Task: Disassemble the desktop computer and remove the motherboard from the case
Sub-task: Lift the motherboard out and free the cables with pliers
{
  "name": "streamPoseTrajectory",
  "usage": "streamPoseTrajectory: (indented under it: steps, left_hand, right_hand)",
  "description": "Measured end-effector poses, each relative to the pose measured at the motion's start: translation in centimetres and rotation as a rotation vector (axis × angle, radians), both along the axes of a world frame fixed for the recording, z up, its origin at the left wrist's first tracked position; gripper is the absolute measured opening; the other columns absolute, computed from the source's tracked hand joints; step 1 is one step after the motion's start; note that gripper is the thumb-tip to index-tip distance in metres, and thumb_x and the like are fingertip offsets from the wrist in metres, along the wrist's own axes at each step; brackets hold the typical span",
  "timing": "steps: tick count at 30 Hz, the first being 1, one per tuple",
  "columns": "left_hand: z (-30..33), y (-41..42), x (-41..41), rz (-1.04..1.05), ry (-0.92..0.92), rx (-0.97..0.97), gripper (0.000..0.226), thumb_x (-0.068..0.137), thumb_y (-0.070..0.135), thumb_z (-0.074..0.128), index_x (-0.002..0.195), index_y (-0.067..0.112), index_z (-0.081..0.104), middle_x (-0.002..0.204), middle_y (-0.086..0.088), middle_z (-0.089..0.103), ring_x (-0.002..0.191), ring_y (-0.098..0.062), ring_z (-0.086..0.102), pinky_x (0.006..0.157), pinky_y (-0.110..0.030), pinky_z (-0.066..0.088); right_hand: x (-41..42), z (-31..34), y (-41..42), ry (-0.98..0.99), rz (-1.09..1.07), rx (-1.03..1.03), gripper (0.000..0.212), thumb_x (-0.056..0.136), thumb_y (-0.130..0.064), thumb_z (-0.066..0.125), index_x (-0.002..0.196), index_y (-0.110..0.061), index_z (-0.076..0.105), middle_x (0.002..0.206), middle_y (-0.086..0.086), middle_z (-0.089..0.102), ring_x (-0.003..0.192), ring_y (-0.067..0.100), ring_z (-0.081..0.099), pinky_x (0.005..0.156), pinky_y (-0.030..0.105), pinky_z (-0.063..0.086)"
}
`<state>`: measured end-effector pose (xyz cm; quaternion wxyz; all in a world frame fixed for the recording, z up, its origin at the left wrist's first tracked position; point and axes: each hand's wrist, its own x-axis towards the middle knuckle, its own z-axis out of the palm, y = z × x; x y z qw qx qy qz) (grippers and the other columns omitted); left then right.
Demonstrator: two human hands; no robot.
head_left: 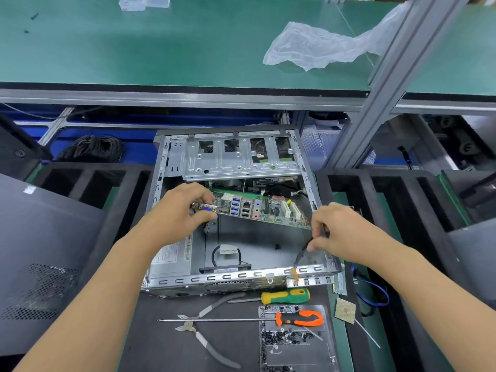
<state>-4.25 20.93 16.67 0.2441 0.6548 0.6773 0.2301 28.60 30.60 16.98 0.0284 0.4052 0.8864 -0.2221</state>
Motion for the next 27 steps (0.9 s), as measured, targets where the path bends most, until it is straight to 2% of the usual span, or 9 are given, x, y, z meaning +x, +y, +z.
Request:
streamPoseTrajectory:
  steps: [4, 6, 9, 12, 14, 17, 20, 23, 27]
  left_hand:
    - [0.6, -0.2, -0.6, 0.021, 0.000, 0.004, 0.018, 0.085, 0.028, 0.074, 0.086, 0.033, 0.057, 0.108, 0.020, 0.061, 0.107, -0.003, 0.051, 0.088, -0.018, 0.037]
    - [0.7, -0.4, -0.7, 0.018, -0.005, -0.001, 0.019, 0.085, 0.028, 0.074, 0.084, 0.034, 0.055, 0.107, 0.020, 0.061, 0.107, -0.001, 0.050, 0.086, -0.013, 0.036]
    - [0.7, -0.9, -0.5, 0.004, -0.018, 0.000, 0.020, 0.084, 0.028, 0.075, 0.083, 0.033, 0.055, 0.105, 0.020, 0.061, 0.106, -0.002, 0.050, 0.090, -0.021, 0.040]
    - [0.5, -1.4, -0.1, -0.002, -0.033, -0.001, 0.020, 0.083, 0.028, 0.076, 0.083, 0.031, 0.056, 0.104, 0.020, 0.061, 0.108, -0.002, 0.050, 0.097, -0.033, 0.041]
    - [0.5, -1.6, 0.1, -0.003, -0.023, 0.000, 0.020, 0.082, 0.029, 0.076, 0.083, 0.029, 0.056, 0.103, 0.020, 0.061, 0.108, -0.003, 0.049, 0.100, -0.039, 0.039]
    - [0.6, -1.7, 0.7, -0.021, -0.033, 0.006, 0.021, 0.080, 0.030, 0.078, 0.082, 0.029, 0.057, 0.101, 0.019, 0.061, 0.106, -0.006, 0.049, 0.100, -0.042, 0.038]
    - [0.7, -1.9, 1.3, -0.041, -0.019, 0.022, 0.021, 0.079, 0.031, 0.079, 0.083, 0.027, 0.059, 0.098, 0.017, 0.060, 0.102, -0.007, 0.048, 0.097, -0.040, 0.039]
    - [0.6, -2.1, 1.8, -0.063, 0.002, 0.054, 0.022, 0.078, 0.031, 0.080, 0.084, 0.022, 0.061, 0.092, 0.017, 0.058, 0.095, -0.008, 0.047, 0.089, -0.035, 0.040]
    - [0.8, -2.4, 2.0, -0.085, 0.023, 0.083, 0.022, 0.078, 0.030, 0.081, 0.086, 0.020, 0.063, 0.086, 0.014, 0.057, 0.091, -0.010, 0.046, 0.082, -0.030, 0.037]
  right_hand:
    - [-1.0, -1.1, -0.6, 0.098, -0.128, 0.056, 0.047, 0.074, -0.043, 0.081, 0.077, -0.034, 0.035, 0.079, -0.010, 0.052, 0.081, 0.010, 0.043, 0.066, 0.028, 0.034]
    - [-1.7, -1.6, -0.8, 0.060, -0.141, 0.073, 0.053, 0.072, -0.039, 0.083, 0.081, -0.032, 0.031, 0.082, -0.010, 0.050, 0.083, 0.016, 0.041, 0.067, 0.031, 0.034]
    - [-2.2, -2.1, -0.8, -0.057, -0.031, 0.158, 0.057, 0.067, -0.040, 0.086, 0.089, -0.026, 0.035, 0.091, -0.008, 0.040, 0.085, 0.017, 0.036, 0.071, 0.031, 0.028]
    - [-1.7, -1.2, -0.1, -0.016, -0.042, -0.023, 0.059, 0.065, -0.045, 0.085, 0.102, -0.032, 0.041, 0.104, -0.011, 0.038, 0.101, 0.016, 0.038, 0.086, 0.033, 0.037]
    - [-1.6, 0.1, 0.3, -0.006, -0.043, -0.189, 0.073, 0.058, -0.058, 0.084, 0.113, -0.042, 0.040, 0.115, -0.014, 0.039, 0.112, 0.014, 0.036, 0.096, 0.037, 0.039]
    - [-2.7, 1.7, -0.2, 0.033, -0.039, -0.386, 0.084, 0.046, -0.072, 0.077, 0.118, -0.056, 0.036, 0.118, -0.019, 0.040, 0.112, 0.010, 0.036, 0.089, 0.032, 0.039]
    - [-5.1, 2.0, -1.4, 0.123, -0.140, -0.251, 0.068, 0.060, -0.093, 0.046, 0.105, -0.043, 0.047, 0.094, -0.011, 0.054, 0.087, 0.011, 0.054, 0.066, 0.027, 0.039]
    - [-8.3, 1.3, -3.2, 0.053, -0.155, -0.003, 0.085, 0.058, -0.102, 0.011, 0.091, -0.034, 0.048, 0.076, -0.007, 0.050, 0.075, 0.017, 0.053, 0.061, 0.033, 0.036]
    - [-11.1, 0.9, -4.0, -0.071, -0.184, 0.206, 0.092, 0.060, -0.101, 0.008, 0.087, -0.026, 0.055, 0.073, -0.005, 0.044, 0.075, 0.024, 0.047, 0.065, 0.035, 0.036]
